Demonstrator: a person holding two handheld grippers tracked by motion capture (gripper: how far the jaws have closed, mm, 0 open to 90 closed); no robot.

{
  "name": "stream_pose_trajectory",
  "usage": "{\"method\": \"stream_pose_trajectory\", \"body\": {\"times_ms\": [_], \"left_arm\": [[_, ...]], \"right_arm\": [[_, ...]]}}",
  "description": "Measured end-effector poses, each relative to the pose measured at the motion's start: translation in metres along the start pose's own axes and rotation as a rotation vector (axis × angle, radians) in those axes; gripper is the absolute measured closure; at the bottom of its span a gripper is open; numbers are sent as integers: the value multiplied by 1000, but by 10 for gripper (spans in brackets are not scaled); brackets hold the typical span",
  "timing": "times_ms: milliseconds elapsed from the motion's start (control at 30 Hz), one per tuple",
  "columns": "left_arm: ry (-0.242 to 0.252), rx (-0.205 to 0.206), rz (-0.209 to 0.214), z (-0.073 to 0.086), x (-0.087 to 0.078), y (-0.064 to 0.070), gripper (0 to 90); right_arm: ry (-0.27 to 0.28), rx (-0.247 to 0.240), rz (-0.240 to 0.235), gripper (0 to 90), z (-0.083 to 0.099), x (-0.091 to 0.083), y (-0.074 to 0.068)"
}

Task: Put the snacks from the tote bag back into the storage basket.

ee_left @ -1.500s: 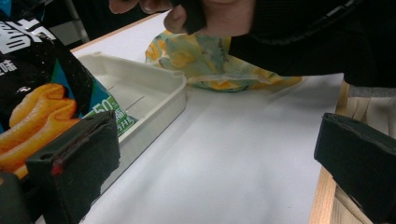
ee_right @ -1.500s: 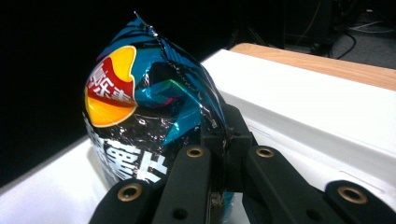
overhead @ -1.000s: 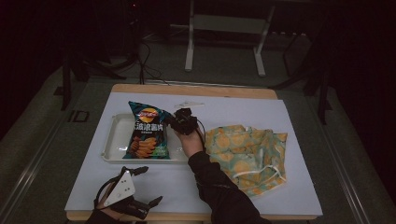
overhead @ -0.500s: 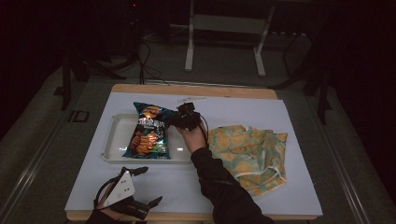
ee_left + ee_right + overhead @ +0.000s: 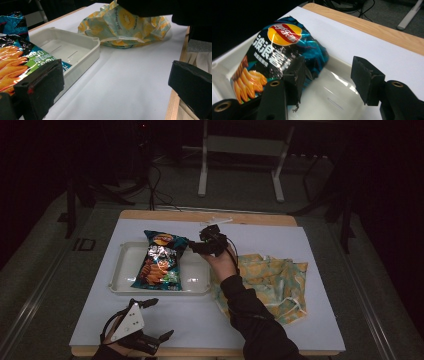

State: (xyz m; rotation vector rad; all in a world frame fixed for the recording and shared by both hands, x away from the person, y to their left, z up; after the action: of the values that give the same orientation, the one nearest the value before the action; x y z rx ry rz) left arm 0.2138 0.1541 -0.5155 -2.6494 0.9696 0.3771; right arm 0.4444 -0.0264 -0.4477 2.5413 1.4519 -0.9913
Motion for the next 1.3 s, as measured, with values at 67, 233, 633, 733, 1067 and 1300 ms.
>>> {"method": "stream_pose_trajectory", "body": {"times_ms": [67,233,633,733,1067,1300], "left_arm": [[-1,1,-1,0,0,0,7],[-3,-3,-3,0,0,0,7],[-7,-3,0,1,1,0,8],[-11,-3,-1,1,1,-1,8],[-14,-10,-3,1,2,-1,7],[-14,-9,-2,1,2,-1,7]], "right_arm": [[-17,-15,0,439,0,-6,2],[-50,-28,-12,434,4,-18,7],[-120,-65,-73,227,15,-39,8],[-117,-68,-89,192,16,-48,11],[-129,-89,-75,148,26,-75,25],[-111,-82,-36,150,33,-103,41]]}}
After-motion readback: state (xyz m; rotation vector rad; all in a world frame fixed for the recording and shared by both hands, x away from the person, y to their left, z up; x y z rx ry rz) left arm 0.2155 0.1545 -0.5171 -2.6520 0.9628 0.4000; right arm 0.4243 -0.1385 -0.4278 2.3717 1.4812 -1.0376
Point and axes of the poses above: each handheld gripper's, and its own axes: x roughly forward along the jaws, z roughly out of its underside, y roughly to its right, the point moved 4 cm from there along x, roughly forward along the jaws, and after that the axes turned 14 degrees about -z, right-handed, at the moved point
